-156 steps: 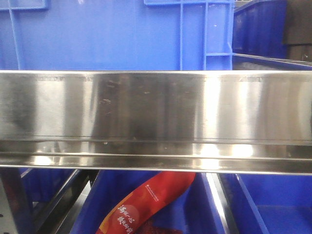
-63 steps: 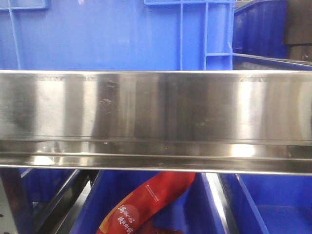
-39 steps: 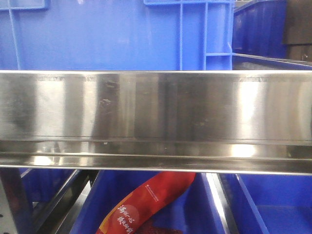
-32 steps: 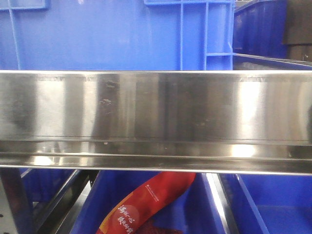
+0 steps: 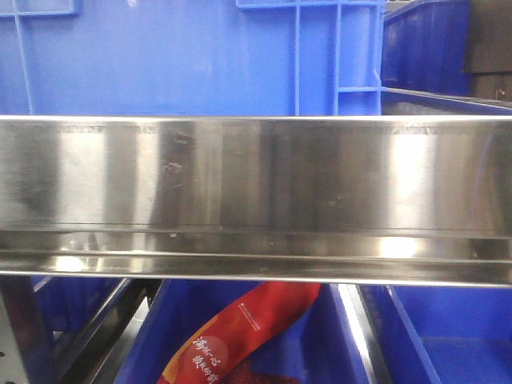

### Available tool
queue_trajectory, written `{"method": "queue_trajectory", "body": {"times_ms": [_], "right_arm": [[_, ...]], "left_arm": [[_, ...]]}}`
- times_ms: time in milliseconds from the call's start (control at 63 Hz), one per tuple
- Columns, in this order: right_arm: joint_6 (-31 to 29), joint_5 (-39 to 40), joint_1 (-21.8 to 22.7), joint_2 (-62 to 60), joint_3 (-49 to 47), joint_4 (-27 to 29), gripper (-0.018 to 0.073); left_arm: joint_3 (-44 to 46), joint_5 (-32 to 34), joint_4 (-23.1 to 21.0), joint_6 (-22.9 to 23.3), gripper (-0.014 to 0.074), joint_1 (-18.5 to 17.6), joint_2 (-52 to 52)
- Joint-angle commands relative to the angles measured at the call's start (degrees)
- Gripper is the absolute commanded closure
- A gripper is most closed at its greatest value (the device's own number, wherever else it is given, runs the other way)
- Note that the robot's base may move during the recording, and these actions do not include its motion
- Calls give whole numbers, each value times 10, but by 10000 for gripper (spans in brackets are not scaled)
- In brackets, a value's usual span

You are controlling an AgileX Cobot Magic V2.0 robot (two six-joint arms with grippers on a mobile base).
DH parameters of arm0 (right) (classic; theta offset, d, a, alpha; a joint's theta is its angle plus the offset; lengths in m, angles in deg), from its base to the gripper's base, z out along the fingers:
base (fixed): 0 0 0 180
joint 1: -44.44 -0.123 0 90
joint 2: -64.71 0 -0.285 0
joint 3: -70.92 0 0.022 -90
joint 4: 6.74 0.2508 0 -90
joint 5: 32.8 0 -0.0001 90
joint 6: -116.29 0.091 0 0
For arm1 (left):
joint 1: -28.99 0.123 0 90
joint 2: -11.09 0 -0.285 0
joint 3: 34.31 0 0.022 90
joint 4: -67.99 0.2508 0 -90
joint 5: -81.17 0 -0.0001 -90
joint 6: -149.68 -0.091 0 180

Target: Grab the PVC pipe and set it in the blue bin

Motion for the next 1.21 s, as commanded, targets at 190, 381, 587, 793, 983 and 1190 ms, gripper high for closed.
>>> {"method": "queue_trajectory", "body": {"times_ms": [190, 381, 587, 793, 983, 1190], "right_arm": [[9, -25, 83, -12, 1, -14, 721], [38, -9, 108, -39, 47, -14, 721], [39, 31, 119, -77, 112, -14, 721], [39, 30, 119, -112, 148, -14, 721], [39, 5, 121, -117, 159, -14, 721], [39, 3, 143, -117, 168, -14, 721]], "left_arm": [[1, 11, 2, 3, 707, -2, 2], [1, 11, 2, 3, 707, -2, 2], [1, 11, 2, 3, 707, -2, 2], [1, 11, 2, 3, 707, -2, 2], [1, 11, 2, 3, 707, -2, 2], [1, 11, 2, 3, 707, -2, 2]]}}
